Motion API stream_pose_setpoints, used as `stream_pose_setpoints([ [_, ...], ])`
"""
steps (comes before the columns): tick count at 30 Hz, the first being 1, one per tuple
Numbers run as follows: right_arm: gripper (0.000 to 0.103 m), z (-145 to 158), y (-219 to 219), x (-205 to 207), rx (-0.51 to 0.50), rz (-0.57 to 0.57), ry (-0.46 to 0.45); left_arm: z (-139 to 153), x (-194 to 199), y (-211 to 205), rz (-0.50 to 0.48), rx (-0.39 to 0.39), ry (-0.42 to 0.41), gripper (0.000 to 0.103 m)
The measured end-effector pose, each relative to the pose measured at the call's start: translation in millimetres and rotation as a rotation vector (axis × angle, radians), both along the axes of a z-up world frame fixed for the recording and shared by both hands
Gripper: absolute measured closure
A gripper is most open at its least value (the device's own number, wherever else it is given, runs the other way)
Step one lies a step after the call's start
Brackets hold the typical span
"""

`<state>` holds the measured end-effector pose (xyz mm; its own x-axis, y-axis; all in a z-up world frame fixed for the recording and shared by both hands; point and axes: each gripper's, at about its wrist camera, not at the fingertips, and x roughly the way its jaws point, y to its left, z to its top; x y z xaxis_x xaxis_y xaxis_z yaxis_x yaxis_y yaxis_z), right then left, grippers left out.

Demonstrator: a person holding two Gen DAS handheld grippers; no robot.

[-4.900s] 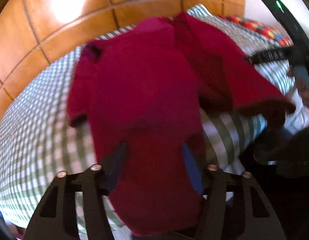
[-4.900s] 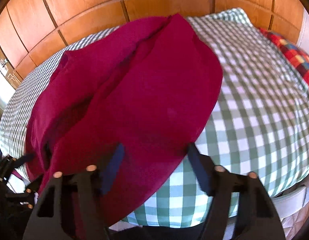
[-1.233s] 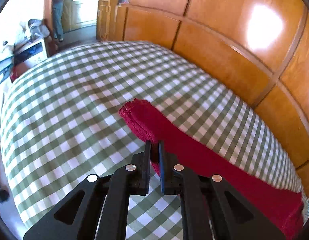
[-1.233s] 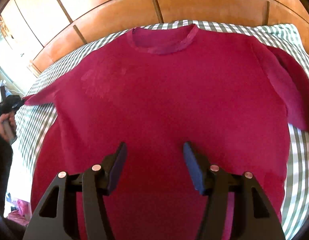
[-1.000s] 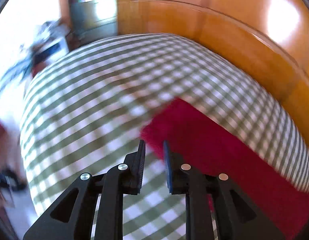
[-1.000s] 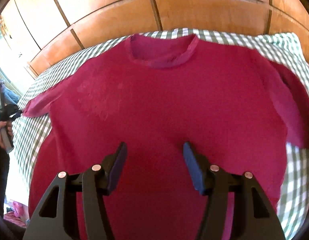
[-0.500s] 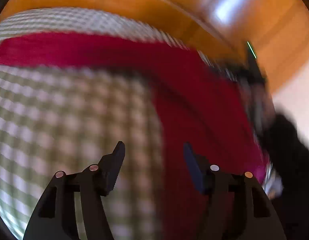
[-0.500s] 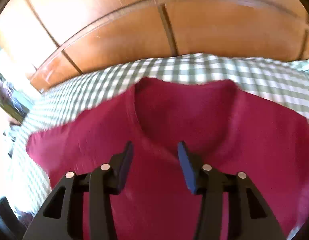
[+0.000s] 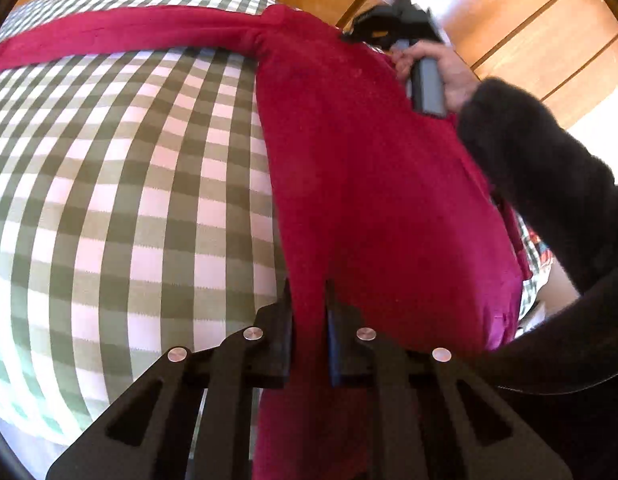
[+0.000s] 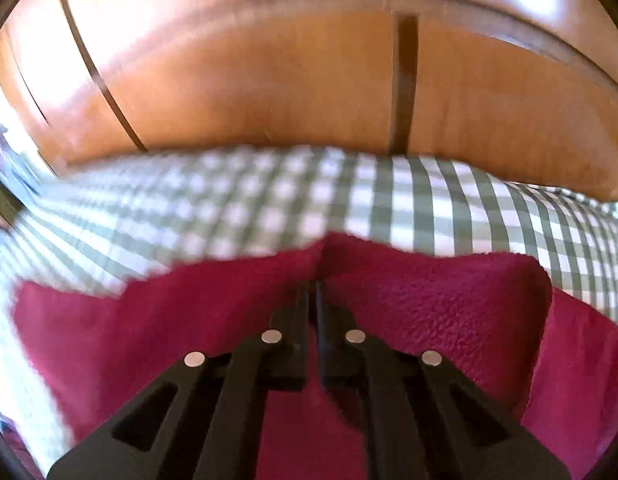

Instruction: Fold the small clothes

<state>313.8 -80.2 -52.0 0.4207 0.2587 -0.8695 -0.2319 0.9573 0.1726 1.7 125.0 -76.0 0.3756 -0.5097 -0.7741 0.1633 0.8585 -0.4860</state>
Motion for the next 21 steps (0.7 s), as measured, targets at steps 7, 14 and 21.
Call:
stream_pose_setpoints([
  [7,0.033,30,-24,-42,0.104,-0.021,-0.084,23,27,51,0.129,0.017,-0.062,0.077],
  [14,0.029,31,-52,-133,0.132,-0.002,-0.060,18,108,143,0.513,0.078,-0.070,0.051],
  [21,0.028,18,-53,-213,0.078,0.041,-0.075,8,156,238,0.819,0.013,-0.045,0.048],
])
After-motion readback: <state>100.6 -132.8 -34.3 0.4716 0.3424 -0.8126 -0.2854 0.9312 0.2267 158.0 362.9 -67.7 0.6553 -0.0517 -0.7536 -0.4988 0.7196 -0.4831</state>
